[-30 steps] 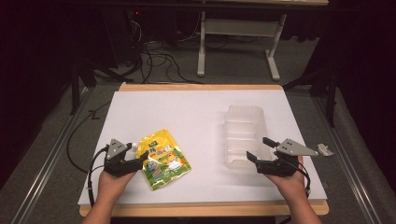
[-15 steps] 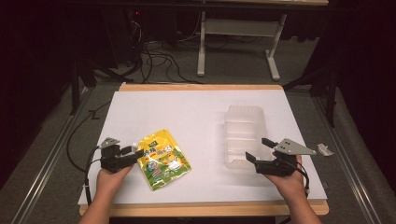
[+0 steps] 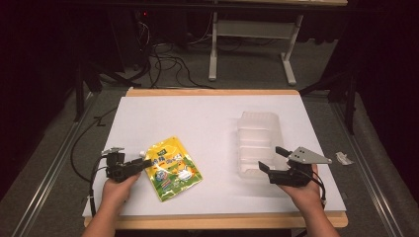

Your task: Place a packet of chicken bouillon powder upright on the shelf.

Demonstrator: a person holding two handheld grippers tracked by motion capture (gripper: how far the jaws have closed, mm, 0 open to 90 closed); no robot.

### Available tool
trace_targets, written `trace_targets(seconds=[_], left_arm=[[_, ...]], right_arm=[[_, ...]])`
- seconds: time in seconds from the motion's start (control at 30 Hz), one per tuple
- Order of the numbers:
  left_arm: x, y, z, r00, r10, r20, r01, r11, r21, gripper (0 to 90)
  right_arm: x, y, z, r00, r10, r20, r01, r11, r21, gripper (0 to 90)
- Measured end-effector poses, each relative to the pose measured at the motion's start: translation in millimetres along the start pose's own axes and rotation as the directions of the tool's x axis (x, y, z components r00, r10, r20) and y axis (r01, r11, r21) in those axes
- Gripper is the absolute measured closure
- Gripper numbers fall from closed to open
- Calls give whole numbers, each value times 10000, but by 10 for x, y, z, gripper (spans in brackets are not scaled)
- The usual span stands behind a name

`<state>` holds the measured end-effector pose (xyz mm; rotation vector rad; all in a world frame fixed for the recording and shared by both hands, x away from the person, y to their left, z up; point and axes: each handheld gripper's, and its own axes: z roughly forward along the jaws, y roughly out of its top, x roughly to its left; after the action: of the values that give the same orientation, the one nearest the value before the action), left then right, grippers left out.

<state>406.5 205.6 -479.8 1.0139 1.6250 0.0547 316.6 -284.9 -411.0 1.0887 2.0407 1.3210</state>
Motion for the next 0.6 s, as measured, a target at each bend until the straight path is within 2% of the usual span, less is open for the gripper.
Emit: trace_targets(seconds=[0.23, 0.33, 0.4, 0.6], left_arm=[[13, -8, -2, 9998, -179, 93, 176, 9996, 230, 556], [61, 29, -15, 9967, -799, 163, 795, 9965, 262, 605], [75, 39, -19, 9951, -977, 161, 971, 9948, 322, 641], [68, 19, -16, 9961, -872, 130, 865, 9953, 441, 712]], right_arm=[[-5, 0, 0, 10000, -26, 24, 26, 10000, -10, 171], [3, -1, -4, 10000, 28, 30, -28, 10000, 3, 176], [7, -1, -1, 10000, 29, 36, -29, 10000, 20, 177], [5, -3, 4, 10000, 43, 28, -43, 10000, 57, 182]])
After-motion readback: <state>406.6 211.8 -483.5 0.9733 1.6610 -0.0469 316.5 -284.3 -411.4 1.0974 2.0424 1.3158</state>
